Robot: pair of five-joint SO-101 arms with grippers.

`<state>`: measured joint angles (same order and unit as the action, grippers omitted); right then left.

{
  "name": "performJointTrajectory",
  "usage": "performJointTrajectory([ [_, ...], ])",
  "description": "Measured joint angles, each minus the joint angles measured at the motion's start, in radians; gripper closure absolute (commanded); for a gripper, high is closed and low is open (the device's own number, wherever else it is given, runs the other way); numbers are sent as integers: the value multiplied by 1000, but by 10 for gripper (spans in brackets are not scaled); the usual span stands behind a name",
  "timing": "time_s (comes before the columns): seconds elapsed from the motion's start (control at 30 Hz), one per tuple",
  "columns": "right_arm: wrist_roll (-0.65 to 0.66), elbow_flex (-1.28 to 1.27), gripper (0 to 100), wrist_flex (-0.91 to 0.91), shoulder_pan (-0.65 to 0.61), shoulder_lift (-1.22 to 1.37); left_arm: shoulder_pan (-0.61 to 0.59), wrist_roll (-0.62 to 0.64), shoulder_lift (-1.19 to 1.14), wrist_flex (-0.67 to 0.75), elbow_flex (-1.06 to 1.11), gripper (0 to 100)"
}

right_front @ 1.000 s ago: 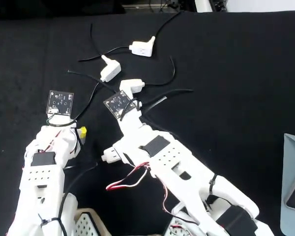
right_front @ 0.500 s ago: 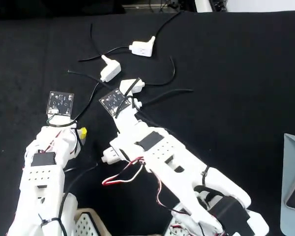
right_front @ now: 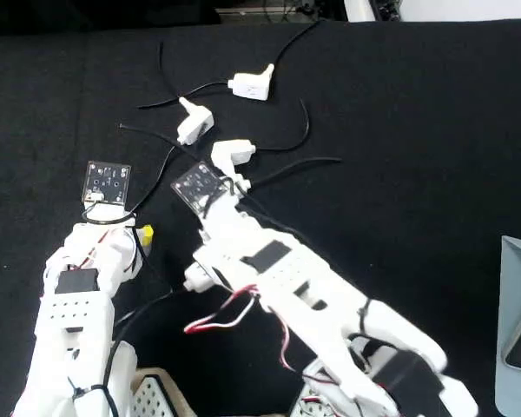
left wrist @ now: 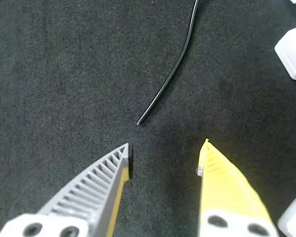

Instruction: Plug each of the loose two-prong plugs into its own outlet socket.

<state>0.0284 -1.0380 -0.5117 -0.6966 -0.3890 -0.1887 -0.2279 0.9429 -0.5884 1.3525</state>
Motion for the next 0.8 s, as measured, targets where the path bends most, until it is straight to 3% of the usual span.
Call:
performJointTrajectory([
  [0.23,0,-157,987,-5,0,-196,0,0,0,0,0,770],
  [0.47,0,-176,987,-5,0,-215,2,0,0,3,0,768],
  [0.8,0,-193,987,0,0,-230,227,25,0,190,0,768],
])
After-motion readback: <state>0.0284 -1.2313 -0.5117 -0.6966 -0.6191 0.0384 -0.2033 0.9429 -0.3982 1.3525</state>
